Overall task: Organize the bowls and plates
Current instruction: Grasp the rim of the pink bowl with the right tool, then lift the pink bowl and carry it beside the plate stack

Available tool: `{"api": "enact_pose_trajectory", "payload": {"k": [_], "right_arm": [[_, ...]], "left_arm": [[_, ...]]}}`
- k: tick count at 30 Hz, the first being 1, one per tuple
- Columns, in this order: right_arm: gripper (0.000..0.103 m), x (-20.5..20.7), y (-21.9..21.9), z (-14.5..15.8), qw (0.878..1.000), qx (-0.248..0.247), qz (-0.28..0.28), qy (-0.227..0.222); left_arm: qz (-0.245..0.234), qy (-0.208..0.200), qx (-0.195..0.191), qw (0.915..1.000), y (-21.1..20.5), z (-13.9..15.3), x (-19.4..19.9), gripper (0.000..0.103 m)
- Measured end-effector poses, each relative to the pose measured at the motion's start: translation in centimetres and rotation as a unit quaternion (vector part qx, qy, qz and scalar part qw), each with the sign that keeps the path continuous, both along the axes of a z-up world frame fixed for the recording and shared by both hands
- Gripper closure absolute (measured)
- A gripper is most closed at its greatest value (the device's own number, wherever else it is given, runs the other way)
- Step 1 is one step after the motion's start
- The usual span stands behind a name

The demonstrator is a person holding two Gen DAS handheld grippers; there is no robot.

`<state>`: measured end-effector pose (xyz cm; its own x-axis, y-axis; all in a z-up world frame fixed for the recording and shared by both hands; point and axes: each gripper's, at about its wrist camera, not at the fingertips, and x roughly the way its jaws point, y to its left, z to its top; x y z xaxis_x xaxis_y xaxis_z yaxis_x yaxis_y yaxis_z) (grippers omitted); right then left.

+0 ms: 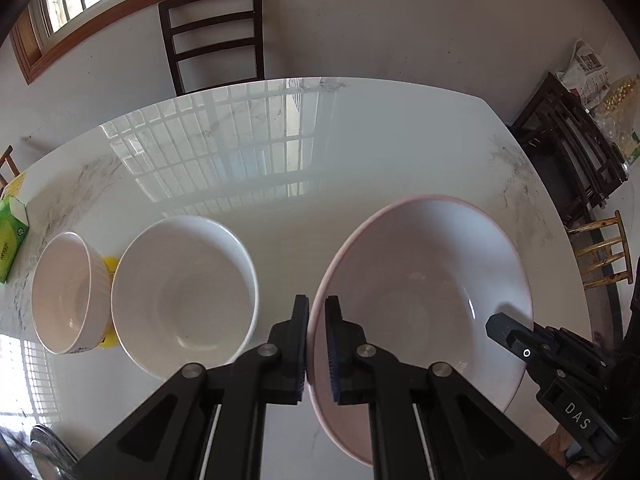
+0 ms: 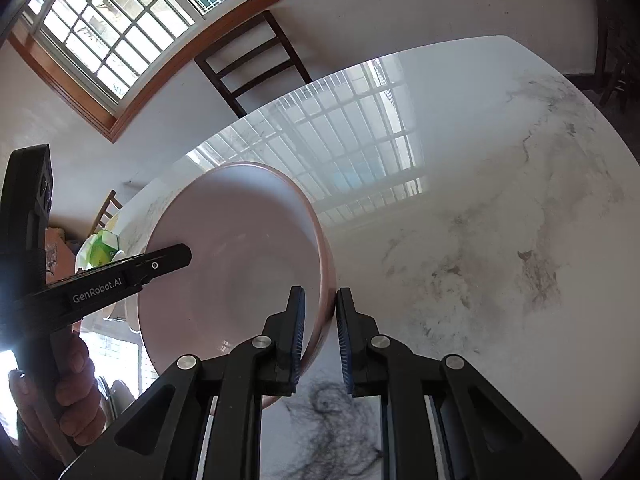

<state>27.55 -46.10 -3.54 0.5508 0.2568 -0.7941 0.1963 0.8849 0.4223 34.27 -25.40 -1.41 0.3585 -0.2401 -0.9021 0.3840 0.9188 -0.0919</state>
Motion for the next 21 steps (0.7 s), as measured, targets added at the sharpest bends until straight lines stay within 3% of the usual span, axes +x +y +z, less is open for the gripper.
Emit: {"api": "enact_pose_trajectory", "payload": {"k": [5,9,21], "right_arm": [[0.088,-4.1,1.2,1.8,1.000,0.019,0.020,-0.007],[0.089,-7.4,3.7,2.6,0.998,0.031,0.044,-0.013],[0.089,-14.1,15.1,0.2,0.986,0.073,0.146,0.013]], "left_arm": [[0.021,0.010,-0.023,0.9995,4.6,0.9,-6.3,0.095],[0.048,0.028,-0.020,0.9983,9.1,0.6,-10.7,0.095],[0.149,0.037,-0.029,0.9878,22.2,-0.4,-19.8,0.095]]}}
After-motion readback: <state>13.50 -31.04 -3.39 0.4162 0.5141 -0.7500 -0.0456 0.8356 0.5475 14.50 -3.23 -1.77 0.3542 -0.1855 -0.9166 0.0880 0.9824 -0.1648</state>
